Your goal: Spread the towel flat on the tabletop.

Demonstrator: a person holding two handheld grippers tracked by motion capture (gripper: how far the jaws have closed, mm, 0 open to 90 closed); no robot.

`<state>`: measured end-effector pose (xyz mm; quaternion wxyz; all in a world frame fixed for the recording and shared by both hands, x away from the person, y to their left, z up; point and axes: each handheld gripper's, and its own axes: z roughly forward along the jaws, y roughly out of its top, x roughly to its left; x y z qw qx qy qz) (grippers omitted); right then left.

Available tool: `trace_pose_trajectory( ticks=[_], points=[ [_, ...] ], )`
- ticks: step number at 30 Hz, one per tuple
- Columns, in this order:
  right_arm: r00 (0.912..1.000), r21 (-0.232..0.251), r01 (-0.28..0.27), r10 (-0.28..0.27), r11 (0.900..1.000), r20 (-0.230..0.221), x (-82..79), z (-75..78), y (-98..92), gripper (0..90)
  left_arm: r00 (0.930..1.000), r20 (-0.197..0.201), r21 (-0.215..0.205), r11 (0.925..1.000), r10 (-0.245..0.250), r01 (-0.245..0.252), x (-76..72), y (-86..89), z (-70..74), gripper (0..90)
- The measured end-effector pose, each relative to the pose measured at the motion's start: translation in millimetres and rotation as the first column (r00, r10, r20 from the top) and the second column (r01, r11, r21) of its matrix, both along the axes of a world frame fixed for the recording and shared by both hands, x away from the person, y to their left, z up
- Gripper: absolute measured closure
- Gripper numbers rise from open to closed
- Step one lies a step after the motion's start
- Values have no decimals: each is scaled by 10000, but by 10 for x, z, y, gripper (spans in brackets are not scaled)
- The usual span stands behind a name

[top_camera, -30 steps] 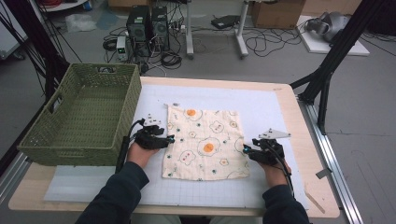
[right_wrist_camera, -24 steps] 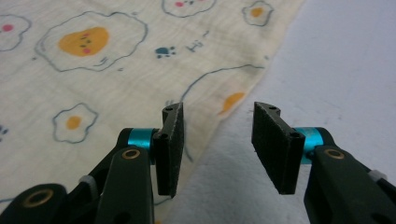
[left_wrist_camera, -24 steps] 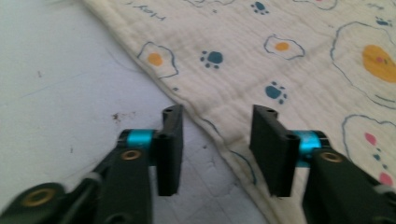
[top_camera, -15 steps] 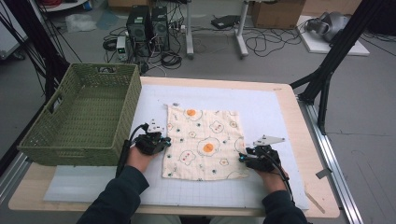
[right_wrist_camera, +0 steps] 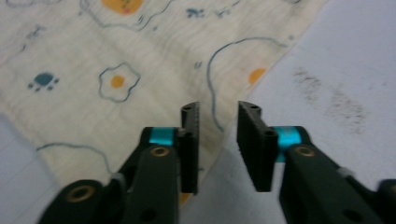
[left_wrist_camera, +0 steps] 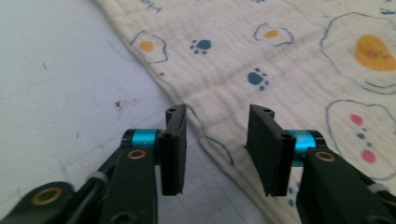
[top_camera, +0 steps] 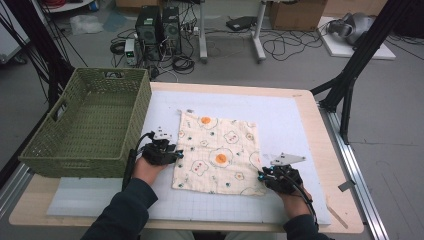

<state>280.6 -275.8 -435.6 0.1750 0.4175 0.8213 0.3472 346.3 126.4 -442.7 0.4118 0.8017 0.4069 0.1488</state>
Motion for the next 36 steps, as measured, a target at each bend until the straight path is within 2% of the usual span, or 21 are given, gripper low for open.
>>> trace_pose_trajectory(
  ticks=[3, 7, 9, 11, 12, 14, 15, 16, 18, 20, 22, 24, 25, 27, 28, 30, 32, 36],
  points=[
    [9992, 358, 326, -334, 9988, 208, 39, 27, -43, 575, 9998, 67, -129, 9997, -187, 188, -107, 38, -23, 551],
    [9983, 396, 508, -519, 9979, 272, 114, 7, -20, 506, 9968, -8, -16, 9968, -793, 793, -221, 29, -59, 691],
    [9986, 330, 483, -490, 9983, 200, 145, -21, 12, 507, 9965, 57, 142, 9964, -837, 836, -249, 13, -59, 699],
    [9993, 53, 364, -365, 9993, 103, 167, -52, 46, 538, 9959, 101, 283, 9956, -898, 895, -271, 8, -55, 731],
    [9996, -98, 271, -271, 9996, 22, 176, -69, 54, 589, 9953, 152, 349, 9949, -955, 949, -291, 1, -53, 757],
    [9997, 202, 53, -48, 9998, -252, 188, -73, 39, 733, 9943, 281, 707, 9924, -1030, 1008, -345, -24, -38, 854],
    [9998, 140, 19, -16, 9999, -217, 183, -67, 39, 802, 9950, 289, 886, 9917, -959, 930, -367, -33, -24, 860],
    [9998, 44, -22, 23, 10000, -200, 177, -63, 37, 831, 9956, 272, 982, 9914, -893, 862, -383, -36, -13, 863],
    [9998, -131, -5, 2, 9999, -198, 165, -51, 40, 858, 9958, 232, 1060, 9906, -889, 860, -411, -24, -4, 865],
    [9998, -365, -4, -3, 9993, -177, 150, -33, 53, 858, 9958, 218, 968, 9916, -888, 863, -424, -4, -5, 864],
    [9999, -540, -64, 59, 9985, -91, 130, -16, 60, 820, 9966, 173, 848, 9933, -805, 788, -417, 14, -2, 854],
    [10000, -494, -13, 18, 9988, 89, 109, 9, 41, 742, 9966, 279, 564, 9956, -771, 754, -399, 45, 5, 801],
    [9997, -395, 49, -39, 9992, 258, 102, 26, 18, 699, 9974, 320, 311, 9975, -643, 633, -385, 67, 7, 741],
    [9976, -42, 117, -113, 9999, 682, 91, 62, -38, 565, 9977, 504, -365, 9982, -446, 465, -360, 114, 12, 562],
    [9953, 102, 131, -140, 9999, 957, 83, 82, -66, 512, 9963, 679, -459, 9974, -521, 553, -357, 127, 16, 558],
    [9883, 296, 248, -290, 9993, 1498, 61, 128, -112, 394, 9925, 1092, -829, 9945, -550, 643, -345, 141, 25, 485],
    [9813, 602, 354, -461, 9976, 1871, 42, 182, -157, 325, 9889, 1389, -1404, 9875, -521, 717, -321, 150, 40, 426],
    [9714, 1355, 476, -775, 9896, 2246, 14, 281, -232, 247, 9883, 1527, -2010, 9789, -55, 365, -301, 160, 82, 270]
  ],
)
